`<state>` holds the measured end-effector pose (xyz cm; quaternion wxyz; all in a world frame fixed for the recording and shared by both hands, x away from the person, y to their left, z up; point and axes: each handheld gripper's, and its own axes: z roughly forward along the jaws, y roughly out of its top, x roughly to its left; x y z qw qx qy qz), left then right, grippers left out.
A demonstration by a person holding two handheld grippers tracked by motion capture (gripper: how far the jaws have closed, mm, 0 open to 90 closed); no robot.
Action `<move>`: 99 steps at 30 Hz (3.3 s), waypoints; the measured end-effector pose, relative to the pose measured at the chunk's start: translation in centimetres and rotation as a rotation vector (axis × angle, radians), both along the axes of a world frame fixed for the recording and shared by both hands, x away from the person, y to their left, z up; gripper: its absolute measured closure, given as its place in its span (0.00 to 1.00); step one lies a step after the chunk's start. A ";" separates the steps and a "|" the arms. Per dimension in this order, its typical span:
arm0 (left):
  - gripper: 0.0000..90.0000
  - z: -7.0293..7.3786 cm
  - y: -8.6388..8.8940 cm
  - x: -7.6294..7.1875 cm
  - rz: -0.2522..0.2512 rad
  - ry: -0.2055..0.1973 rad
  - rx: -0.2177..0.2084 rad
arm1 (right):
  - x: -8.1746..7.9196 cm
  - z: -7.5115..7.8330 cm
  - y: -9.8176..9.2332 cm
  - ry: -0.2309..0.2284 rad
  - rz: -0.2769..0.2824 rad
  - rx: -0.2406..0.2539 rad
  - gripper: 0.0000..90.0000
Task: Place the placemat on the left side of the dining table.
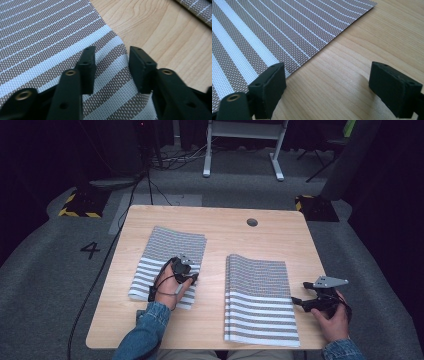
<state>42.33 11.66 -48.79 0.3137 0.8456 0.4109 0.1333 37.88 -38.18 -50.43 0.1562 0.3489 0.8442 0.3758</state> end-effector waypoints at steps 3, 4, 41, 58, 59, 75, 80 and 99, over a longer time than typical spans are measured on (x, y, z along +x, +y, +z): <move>0.71 0.1 0.5 0.0 -0.001 0.017 -0.025 | 0.0 0.0 0.0 0.000 0.000 0.000 0.16; 0.73 0.0 0.5 0.0 0.004 0.014 -0.033 | 0.0 0.0 0.0 0.000 0.000 0.000 0.16; 0.97 7.9 5.7 -6.3 -0.137 -0.190 -0.195 | 0.0 0.0 0.0 0.000 0.000 0.000 0.16; 0.97 9.1 13.1 -1.0 0.128 -0.266 -0.174 | 0.0 0.0 0.0 0.000 -0.003 0.003 0.16; 0.97 9.1 13.6 -0.8 0.153 -0.265 -0.181 | 0.0 0.0 0.0 0.000 -0.002 0.003 0.16; 0.43 9.7 21.7 -4.0 0.527 -0.428 -0.071 | 0.0 0.0 0.0 0.000 -0.002 0.002 0.16; 0.42 9.8 20.0 -5.0 0.471 -0.417 -0.091 | 0.1 0.0 0.0 0.000 -0.002 0.002 0.16; 0.41 6.5 4.3 -2.3 0.122 -0.241 -0.160 | 0.1 0.0 0.0 0.000 -0.002 0.001 0.16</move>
